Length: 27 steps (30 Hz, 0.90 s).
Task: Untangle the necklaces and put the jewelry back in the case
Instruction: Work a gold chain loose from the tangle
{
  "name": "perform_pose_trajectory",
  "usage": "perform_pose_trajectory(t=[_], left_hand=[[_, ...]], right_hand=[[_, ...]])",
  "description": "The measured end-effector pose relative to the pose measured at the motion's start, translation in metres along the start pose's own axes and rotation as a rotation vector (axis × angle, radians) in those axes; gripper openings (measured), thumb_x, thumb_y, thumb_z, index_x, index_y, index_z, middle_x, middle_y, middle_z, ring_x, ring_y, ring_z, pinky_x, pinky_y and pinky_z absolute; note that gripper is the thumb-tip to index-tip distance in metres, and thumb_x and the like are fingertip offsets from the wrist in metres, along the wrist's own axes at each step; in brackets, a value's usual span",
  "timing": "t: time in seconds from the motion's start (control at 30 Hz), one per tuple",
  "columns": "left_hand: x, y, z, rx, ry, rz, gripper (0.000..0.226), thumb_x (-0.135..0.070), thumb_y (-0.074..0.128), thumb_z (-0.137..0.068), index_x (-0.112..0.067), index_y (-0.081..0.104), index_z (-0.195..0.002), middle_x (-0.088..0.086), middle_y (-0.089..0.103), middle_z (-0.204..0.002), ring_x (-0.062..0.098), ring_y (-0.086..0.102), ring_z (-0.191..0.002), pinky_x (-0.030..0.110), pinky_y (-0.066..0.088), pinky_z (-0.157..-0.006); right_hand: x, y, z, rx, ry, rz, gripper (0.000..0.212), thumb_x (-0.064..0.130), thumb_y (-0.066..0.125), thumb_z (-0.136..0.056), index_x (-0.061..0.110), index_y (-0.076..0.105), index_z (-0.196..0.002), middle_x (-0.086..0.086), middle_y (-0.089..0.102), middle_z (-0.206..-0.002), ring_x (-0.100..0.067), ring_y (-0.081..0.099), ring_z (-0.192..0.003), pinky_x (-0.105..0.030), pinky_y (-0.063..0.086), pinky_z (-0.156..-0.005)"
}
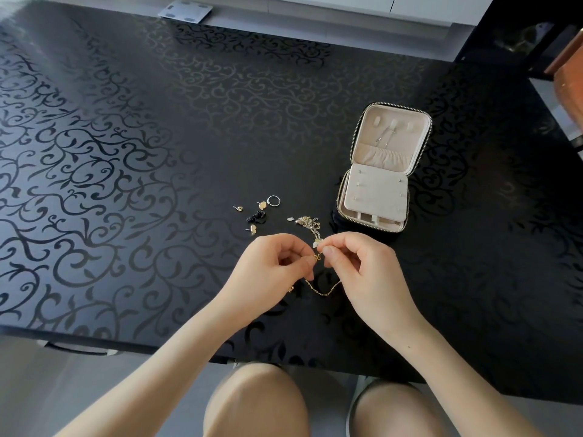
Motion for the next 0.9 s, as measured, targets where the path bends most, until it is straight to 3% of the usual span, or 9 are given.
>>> perform_pose_trajectory(t=[0.2, 0.4, 0.57, 0.7, 0.9], left_hand=[[0.0001, 0.0016, 0.0013, 0.003, 0.008, -0.007, 0.01, -0.013, 0.063, -0.085, -0.017, 0.066, -0.077, -0.006, 0.069, -0.063, 0.02, 0.063, -0.065, 0.031, 0.05, -0.071], [0.0006, 0.0044, 0.002, -0.021, 0.026, 0.026, 0.009, -0.014, 0.063, -0.086, -0.015, 0.066, -0.079, -0.005, 0.07, -0.066, 0.03, 0.063, -0.072, 0.034, 0.05, -0.069], [0.0007, 0.0041, 0.0031, -0.061, 0.06, 0.052, 0.009, -0.015, 0.063, -0.087, -0.016, 0.066, -0.078, -0.006, 0.069, -0.066, 0.023, 0.062, -0.067, 0.028, 0.048, -0.063], [0.0014, 0.0043, 0.0038, -0.07, 0.075, 0.038, 0.008, -0.014, 0.063, -0.087, -0.016, 0.066, -0.08, -0.007, 0.069, -0.065, 0.007, 0.058, -0.061, 0.02, 0.045, -0.062], [0.0018, 0.0039, 0.0044, -0.088, 0.096, -0.005, 0.006, -0.016, 0.063, -0.087, -0.018, 0.065, -0.082, -0.007, 0.07, -0.068, 0.009, 0.063, -0.067, 0.024, 0.049, -0.066]], right_hand=[[0.0018, 0.0006, -0.001, 0.011, 0.007, -0.016, 0.012, 0.014, 0.059, -0.09, 0.017, 0.07, -0.095, 0.02, 0.062, -0.079, 0.002, 0.06, -0.079, -0.008, 0.045, -0.07], [0.0008, 0.0001, -0.0004, 0.02, 0.039, -0.031, 0.013, 0.015, 0.059, -0.09, 0.017, 0.07, -0.096, 0.017, 0.063, -0.076, 0.001, 0.062, -0.078, -0.008, 0.044, -0.068], [0.0022, -0.0017, -0.0003, 0.017, 0.062, -0.047, 0.014, 0.013, 0.057, -0.09, 0.02, 0.069, -0.092, 0.012, 0.064, -0.07, -0.002, 0.061, -0.076, -0.01, 0.047, -0.067], [0.0008, -0.0006, -0.0013, 0.03, 0.132, -0.124, 0.015, 0.015, 0.056, -0.091, 0.022, 0.068, -0.089, 0.008, 0.065, -0.067, -0.003, 0.062, -0.073, -0.011, 0.047, -0.066], [-0.0033, 0.002, -0.0015, 0.038, 0.217, -0.236, 0.016, 0.016, 0.056, -0.091, 0.025, 0.069, -0.087, 0.006, 0.068, -0.071, -0.008, 0.064, -0.072, -0.018, 0.051, -0.07]])
Point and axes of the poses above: each hand's wrist, its own z-axis away from the middle knuckle, its own y-axis out of the palm, x = y × z, the point moved 4 cm from there along -z, towards the middle knuckle
